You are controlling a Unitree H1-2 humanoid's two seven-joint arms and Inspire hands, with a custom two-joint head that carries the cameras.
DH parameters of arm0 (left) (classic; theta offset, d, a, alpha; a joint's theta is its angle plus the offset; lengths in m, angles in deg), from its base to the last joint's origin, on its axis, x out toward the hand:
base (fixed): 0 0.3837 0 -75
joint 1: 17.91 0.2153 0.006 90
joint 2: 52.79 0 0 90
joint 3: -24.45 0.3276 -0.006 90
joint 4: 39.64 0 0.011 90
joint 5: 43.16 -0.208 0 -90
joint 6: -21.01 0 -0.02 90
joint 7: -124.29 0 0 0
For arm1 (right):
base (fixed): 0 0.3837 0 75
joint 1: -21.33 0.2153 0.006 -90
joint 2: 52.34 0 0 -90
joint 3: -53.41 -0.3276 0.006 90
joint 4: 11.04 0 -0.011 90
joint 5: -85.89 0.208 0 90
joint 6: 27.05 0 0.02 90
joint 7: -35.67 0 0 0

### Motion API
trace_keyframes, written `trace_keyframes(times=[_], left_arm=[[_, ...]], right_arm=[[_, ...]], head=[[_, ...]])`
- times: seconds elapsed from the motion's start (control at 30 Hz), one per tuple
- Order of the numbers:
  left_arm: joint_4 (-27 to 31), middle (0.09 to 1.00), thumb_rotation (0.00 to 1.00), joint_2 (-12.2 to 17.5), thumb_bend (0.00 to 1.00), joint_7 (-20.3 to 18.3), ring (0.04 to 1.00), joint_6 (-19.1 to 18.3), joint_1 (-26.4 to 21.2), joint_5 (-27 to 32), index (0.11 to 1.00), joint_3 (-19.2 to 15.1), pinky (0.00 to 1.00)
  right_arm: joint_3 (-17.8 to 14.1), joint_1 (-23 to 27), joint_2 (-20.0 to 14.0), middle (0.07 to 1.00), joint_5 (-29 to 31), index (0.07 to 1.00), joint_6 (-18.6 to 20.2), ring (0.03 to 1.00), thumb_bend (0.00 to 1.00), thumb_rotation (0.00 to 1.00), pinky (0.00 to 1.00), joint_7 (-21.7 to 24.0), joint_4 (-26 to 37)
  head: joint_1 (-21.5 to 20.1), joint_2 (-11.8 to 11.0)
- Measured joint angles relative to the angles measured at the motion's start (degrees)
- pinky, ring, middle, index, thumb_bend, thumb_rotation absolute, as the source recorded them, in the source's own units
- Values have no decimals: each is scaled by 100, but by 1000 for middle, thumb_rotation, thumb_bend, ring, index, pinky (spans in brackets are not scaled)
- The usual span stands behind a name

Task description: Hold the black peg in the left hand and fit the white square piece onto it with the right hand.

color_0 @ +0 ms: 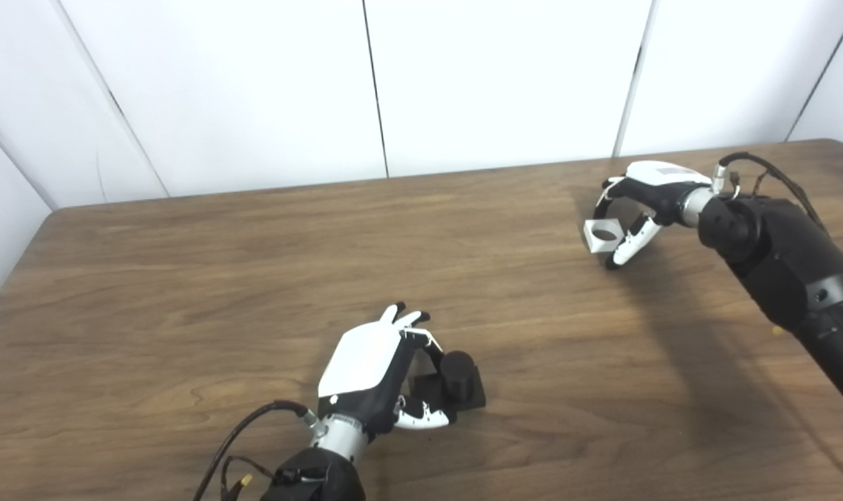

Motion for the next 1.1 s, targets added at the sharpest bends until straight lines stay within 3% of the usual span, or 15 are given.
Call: trace_keyframes(times=[1.0,1.03,1.1], left_arm=[[0,919,68,-70,520,-36,1000,-4,0,-121,492,7,930],[0,921,69,-75,520,-36,1000,-4,0,-122,491,7,934],[-1,921,69,-82,520,-41,1000,-4,0,-124,491,7,934]], right_arm=[[274,181,23,939,-127,585,-205,1000,809,203,1000,-420,-299],[274,186,23,940,-127,529,-214,1000,641,171,1000,-420,-309],[274,192,23,940,-127,501,-221,1000,556,154,1000,-420,-317]], head=[[9,-17],[9,-9],[17,-17]])
